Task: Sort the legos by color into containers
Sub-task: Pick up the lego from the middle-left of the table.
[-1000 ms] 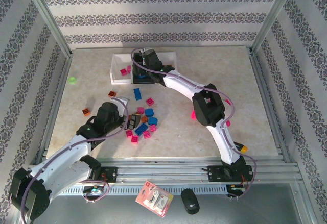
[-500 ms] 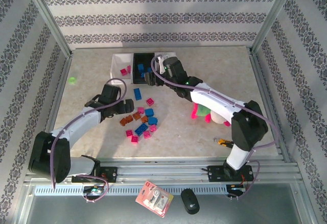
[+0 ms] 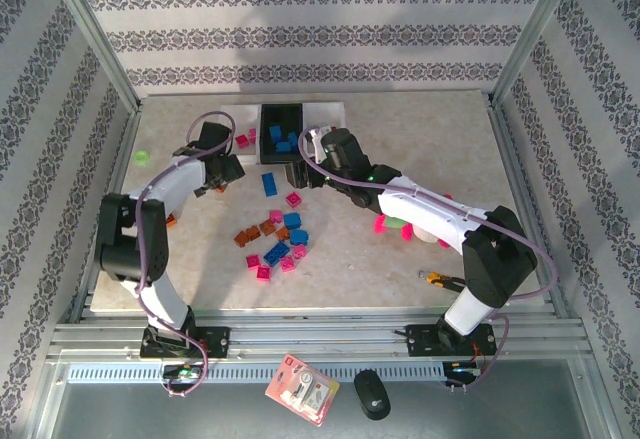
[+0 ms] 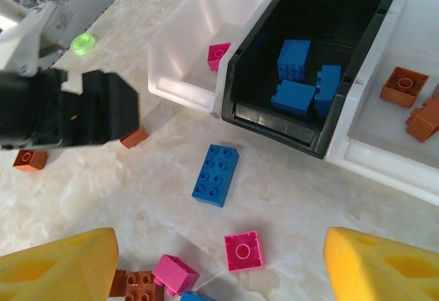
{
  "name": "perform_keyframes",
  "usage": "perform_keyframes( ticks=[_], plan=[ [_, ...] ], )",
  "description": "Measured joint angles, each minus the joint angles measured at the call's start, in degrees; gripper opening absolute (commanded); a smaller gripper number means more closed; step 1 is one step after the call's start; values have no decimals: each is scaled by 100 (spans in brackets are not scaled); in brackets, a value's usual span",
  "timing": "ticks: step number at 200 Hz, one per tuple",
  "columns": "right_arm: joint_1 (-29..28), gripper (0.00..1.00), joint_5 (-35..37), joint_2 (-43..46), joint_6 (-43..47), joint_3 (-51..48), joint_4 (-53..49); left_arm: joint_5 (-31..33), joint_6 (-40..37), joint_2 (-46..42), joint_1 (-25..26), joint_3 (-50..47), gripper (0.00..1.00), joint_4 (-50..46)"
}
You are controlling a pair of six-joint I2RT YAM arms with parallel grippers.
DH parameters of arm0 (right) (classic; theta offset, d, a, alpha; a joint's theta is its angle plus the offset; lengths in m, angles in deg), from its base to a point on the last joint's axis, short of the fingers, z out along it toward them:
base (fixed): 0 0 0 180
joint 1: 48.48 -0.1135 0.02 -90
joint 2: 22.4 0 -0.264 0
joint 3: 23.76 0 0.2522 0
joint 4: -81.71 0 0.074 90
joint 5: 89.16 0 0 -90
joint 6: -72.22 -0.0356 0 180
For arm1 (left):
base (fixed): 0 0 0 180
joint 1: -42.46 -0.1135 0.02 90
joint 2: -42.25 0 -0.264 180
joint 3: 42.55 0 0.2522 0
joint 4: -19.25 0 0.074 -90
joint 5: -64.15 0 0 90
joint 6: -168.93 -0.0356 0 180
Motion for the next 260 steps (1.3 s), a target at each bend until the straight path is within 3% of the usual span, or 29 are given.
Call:
perform_keyframes(
  ticks=[103, 171, 226, 260],
  plan=[
    [-72, 79, -42, -55, -2, 0, 0, 203, 1104, 1163, -55, 544, 63, -212],
    [-72, 79, -44, -76, -2, 0, 0, 212, 1257, 1178, -118, 544, 38, -210],
    [-72, 79, -31, -7, -4, -66, 4, 131, 1071, 1051, -94, 518, 29, -221],
    [-57, 79, 72, 354, -24, -398, 17, 116, 931, 544, 146, 514, 27, -284]
  ],
)
